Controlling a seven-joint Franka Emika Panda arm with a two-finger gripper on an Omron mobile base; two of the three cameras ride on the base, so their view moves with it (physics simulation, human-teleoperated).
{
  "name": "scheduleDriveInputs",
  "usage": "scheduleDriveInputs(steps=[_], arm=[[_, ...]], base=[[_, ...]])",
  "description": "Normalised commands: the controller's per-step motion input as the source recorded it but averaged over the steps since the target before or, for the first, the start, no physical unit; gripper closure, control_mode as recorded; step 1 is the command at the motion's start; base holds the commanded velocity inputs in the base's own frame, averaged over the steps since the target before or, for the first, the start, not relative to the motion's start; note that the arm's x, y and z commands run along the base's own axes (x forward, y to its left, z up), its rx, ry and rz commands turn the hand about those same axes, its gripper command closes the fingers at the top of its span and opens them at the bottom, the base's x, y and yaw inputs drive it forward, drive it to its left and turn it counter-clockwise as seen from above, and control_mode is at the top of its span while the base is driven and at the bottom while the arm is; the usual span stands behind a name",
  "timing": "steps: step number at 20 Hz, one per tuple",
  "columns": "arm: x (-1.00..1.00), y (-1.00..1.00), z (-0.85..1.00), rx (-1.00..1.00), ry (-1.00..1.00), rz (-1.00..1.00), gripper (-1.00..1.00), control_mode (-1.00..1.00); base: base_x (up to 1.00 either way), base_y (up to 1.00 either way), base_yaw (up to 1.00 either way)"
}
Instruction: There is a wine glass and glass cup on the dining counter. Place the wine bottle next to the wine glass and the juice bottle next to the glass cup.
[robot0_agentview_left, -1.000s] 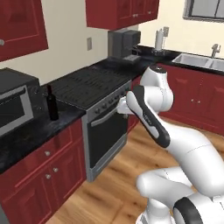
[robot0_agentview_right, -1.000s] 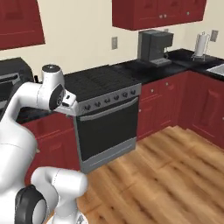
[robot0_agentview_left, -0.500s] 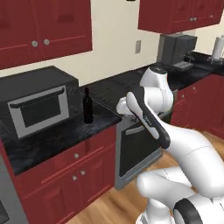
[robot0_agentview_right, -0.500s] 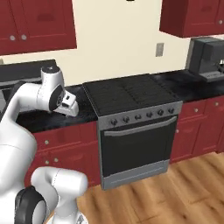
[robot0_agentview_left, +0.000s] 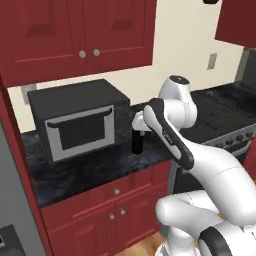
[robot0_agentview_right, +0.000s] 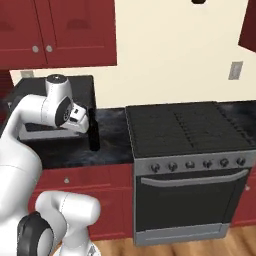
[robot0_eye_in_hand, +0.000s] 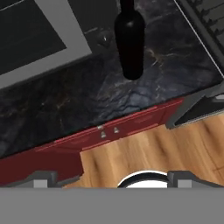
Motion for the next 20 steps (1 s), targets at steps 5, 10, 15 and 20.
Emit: scheduleDriveInputs(steps=[5,10,15,20], arm=[[0.00,0.00,0.00,0.00,0.00,0.00,-1.00,1.00],[0.00,0.00,0.00,0.00,0.00,0.00,-1.00,1.00],[0.00,0.00,0.00,0.00,0.00,0.00,-1.00,1.00],[0.00,0.00,0.00,0.00,0.00,0.00,-1.00,1.00]], base=[[0.55,-0.23,0.41],[0.29,-0.30,0.50],[0.25,-0.34,0.47],[0.20,-0.41,0.38]])
